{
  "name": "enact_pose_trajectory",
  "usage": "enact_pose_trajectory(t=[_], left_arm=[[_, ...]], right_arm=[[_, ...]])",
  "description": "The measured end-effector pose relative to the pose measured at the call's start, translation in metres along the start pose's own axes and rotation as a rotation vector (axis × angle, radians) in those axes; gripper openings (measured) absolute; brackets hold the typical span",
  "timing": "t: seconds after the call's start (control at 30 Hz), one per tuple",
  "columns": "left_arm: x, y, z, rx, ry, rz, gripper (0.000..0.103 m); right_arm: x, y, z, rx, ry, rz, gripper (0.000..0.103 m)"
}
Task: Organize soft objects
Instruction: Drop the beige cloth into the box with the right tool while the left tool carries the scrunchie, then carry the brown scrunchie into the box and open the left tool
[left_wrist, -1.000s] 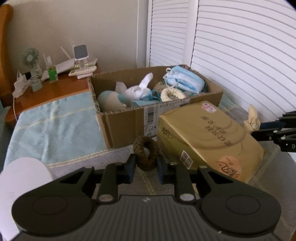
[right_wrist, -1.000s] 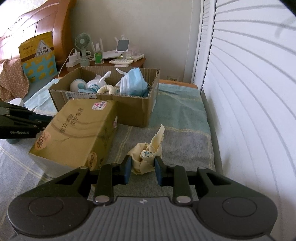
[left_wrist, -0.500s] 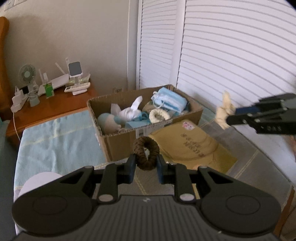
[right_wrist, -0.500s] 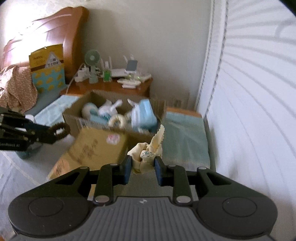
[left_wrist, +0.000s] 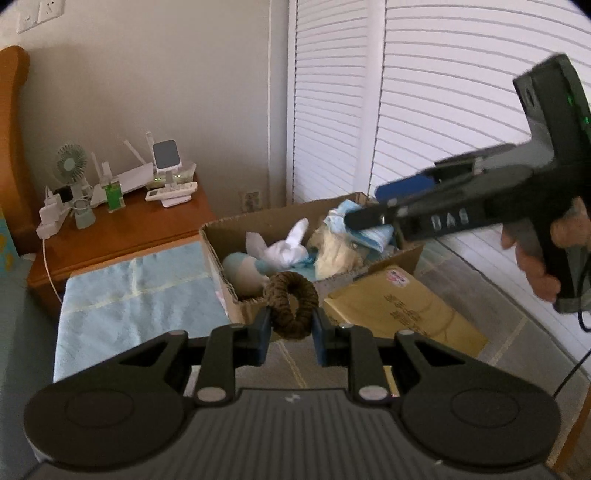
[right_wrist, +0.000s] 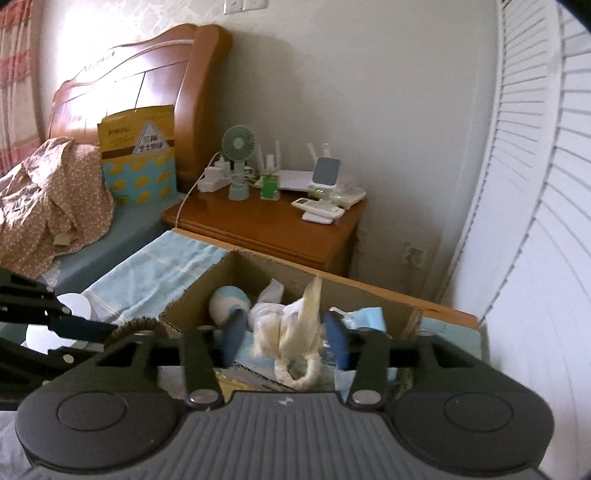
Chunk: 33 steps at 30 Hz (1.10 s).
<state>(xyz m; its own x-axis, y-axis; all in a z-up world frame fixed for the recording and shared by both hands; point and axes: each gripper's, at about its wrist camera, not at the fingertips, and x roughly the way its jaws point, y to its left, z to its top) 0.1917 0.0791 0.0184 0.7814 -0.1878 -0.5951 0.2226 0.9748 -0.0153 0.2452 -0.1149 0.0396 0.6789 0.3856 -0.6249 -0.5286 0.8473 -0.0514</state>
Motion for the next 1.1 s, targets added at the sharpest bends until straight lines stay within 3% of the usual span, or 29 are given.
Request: enact_pose_trajectory(t=[0.03, 0.1, 0.47, 0.57, 0.67, 0.7, 0.73, 0.93, 1.1], left_arm=[[0.001, 0.001, 0.002, 0.001, -0.002, 0.002, 0.022], [0.002, 0.002, 0.007, 0.005, -0.004, 0.007, 0.022], [0.025, 0.004, 0.043, 0.024, -0.017, 0.033, 0.023], [0.035, 0.003, 0.049, 0.022, -0.009, 0.065, 0.035], [0.033, 0.001, 0.047, 0.02, -0.033, 0.09, 0.073], [0.03, 0.0, 0.046, 0.018, -0.043, 0.096, 0.092], [0.025, -0.002, 0.044, 0.013, -0.066, 0.107, 0.1], [-0.006, -0.013, 0.029, -0.041, -0.077, 0.155, 0.102], [-0.027, -0.03, 0.02, -0.093, -0.002, 0.197, 0.102]], right_arm=[[0.001, 0.0, -0.002, 0.006, 0.004, -0.002, 0.073], [-0.005, 0.0, -0.008, 0.029, -0.011, -0.012, 0.101], [-0.055, -0.006, -0.049, 0.179, -0.019, -0.074, 0.103], [-0.062, -0.008, -0.056, 0.21, -0.015, -0.064, 0.103], [-0.068, -0.007, -0.058, 0.223, -0.013, -0.078, 0.103], [-0.07, -0.007, -0.058, 0.231, -0.01, -0.084, 0.103], [-0.072, -0.007, -0.058, 0.239, -0.01, -0.085, 0.103], [-0.081, -0.002, -0.056, 0.298, 0.021, -0.15, 0.103], [-0.081, 0.007, -0.055, 0.355, 0.111, -0.244, 0.103]])
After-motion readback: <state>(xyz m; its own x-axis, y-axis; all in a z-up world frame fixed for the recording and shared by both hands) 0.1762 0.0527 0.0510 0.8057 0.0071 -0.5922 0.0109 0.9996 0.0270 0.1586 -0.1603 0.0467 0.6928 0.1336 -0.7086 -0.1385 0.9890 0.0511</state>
